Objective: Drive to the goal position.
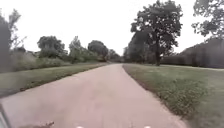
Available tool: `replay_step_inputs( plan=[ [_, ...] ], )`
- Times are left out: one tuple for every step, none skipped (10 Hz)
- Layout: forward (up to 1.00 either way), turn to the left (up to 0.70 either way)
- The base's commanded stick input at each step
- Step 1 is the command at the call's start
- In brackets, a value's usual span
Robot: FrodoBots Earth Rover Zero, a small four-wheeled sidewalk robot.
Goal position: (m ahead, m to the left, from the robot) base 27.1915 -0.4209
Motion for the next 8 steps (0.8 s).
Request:
replay_step_inputs(
  plan=[
    [0.70, 0.00],
    [0.70, 0.00],
    [0.70, 0.00],
    [0.70, -0.01],
    [0.70, -0.11],
    [0.70, -0.14],
    [0.70, -0.09],
    [0.70, -0.01]
  ],
)
